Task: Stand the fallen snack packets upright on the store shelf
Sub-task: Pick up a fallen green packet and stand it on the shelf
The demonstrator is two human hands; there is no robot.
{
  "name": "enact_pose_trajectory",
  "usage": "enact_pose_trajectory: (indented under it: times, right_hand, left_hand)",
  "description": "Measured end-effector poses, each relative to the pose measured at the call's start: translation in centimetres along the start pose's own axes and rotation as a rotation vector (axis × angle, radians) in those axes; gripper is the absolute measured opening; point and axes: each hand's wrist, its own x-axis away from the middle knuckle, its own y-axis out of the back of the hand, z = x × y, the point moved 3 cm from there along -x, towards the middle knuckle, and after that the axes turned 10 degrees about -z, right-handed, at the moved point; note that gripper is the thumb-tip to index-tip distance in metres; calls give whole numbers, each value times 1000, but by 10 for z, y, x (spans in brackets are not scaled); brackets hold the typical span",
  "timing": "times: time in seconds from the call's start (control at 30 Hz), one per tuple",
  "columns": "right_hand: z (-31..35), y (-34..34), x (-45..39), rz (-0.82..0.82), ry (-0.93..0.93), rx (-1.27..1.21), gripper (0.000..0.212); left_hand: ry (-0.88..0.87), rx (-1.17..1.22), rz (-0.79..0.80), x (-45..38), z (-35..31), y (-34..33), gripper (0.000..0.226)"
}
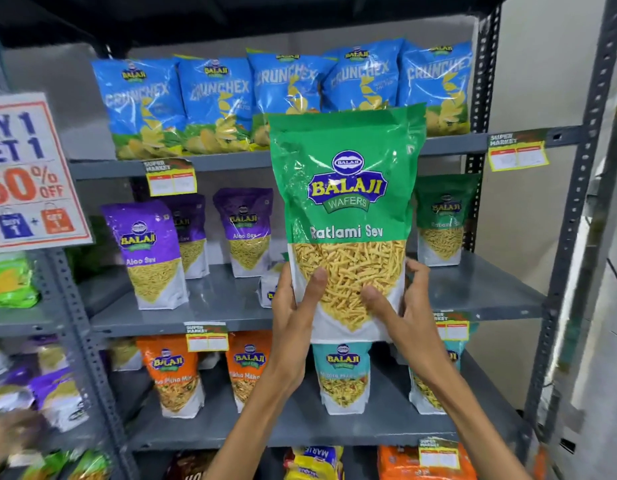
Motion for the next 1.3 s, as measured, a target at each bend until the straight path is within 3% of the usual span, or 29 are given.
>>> enact_pose_trajectory:
  times: [0.2,0.43,0.63,0.83,1.03,1.3]
  right_hand:
    - [-9,6,-3,44,-43,-16,65]
    - [-55,64,-16,15,-121,182,95]
    - [-124,148,-69,-44,-167,243,98]
    - [-188,220,-153,-73,-217,277,123]
    - [-261,275,-213,-69,-217,234,110]
    - [-249,269,-224,-143,-196,389,91]
  left_hand:
    - [-34,-16,35,0,4,-6,57]
    - [-9,-177,134,-7,68,-33,97]
    - [77,-299,354,-40,147,-121,76]
    - [100,-285,372,-88,206,-228,83]
    - [73,-285,346,-124,262,-291,89]
    - [87,-317,331,-151,296,-310,89]
